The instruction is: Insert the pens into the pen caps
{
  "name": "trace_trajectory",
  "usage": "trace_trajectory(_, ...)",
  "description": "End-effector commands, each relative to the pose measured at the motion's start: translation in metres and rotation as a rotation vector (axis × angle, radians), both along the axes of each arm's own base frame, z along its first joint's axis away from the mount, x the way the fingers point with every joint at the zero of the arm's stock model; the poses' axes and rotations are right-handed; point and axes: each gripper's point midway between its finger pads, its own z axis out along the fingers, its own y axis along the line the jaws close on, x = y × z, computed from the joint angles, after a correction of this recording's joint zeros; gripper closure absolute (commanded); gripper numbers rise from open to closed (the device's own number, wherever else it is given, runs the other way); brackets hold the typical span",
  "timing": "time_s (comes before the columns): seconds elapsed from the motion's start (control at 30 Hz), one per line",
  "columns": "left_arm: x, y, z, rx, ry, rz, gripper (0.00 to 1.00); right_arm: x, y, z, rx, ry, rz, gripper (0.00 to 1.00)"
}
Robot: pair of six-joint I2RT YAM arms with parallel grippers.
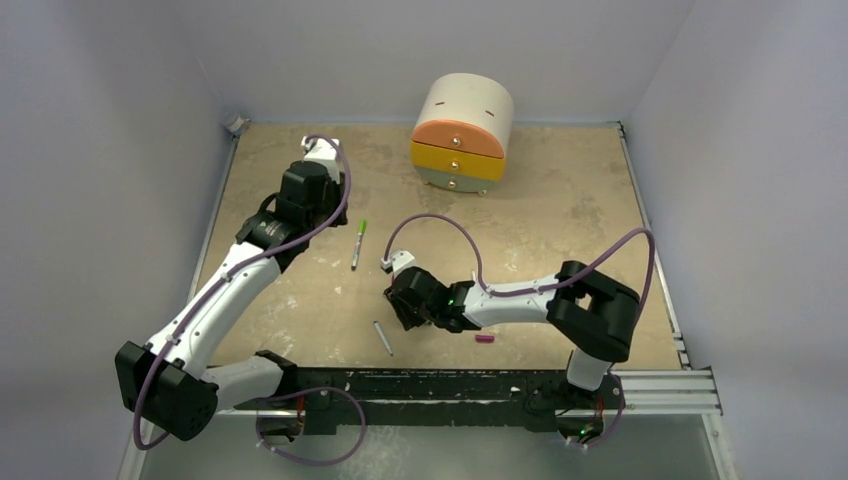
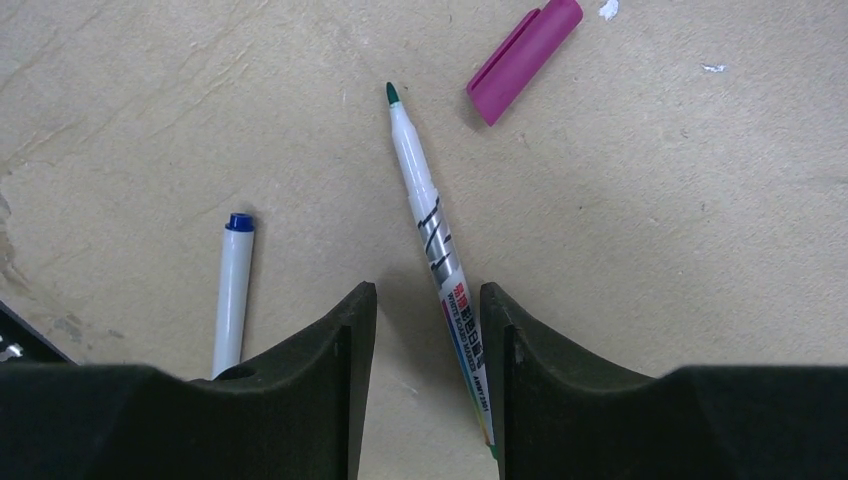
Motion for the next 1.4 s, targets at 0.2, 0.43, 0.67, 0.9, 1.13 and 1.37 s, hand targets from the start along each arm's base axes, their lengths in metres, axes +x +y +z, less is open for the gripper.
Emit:
trace_trajectory(0.2,0.000,-0.002,0.021,-0.034,-0.076,-0.023,0.73,-0.001,0.008,-0.005,-0.026,0.003,-0.023,0.57)
trace_trajectory(0.43,-0.002,0.001,0.021,-0.029,-0.083,-0.016,0.73,-0.005,0.001,-0.021,-0.078,0.025,-0.037,0.64)
trace_trajectory(0.67,-0.005,0.003,0.019,-0.028,-0.086,-0.014,0.73,-0.008,-0.003,-0.033,-0.113,0.043,-0.033,0.71)
trace_trajectory(0.9,-0.006,0.004,0.021,-0.032,-0.092,-0.010,0.73,-0.005,-0.007,-0.024,-0.108,0.033,-0.069,1.00)
trace_trajectory(1.13,-0.007,-0.008,0.034,-0.088,-0.121,-0.057,0.73,0.013,0.007,0.059,0.095,-0.077,-0.104,1.00)
trace_trajectory(1.37,-0.040,-0.071,0.099,-0.410,-0.297,-0.390,0.72,0.037,-0.011,0.182,0.479,-0.180,-0.160,1.00)
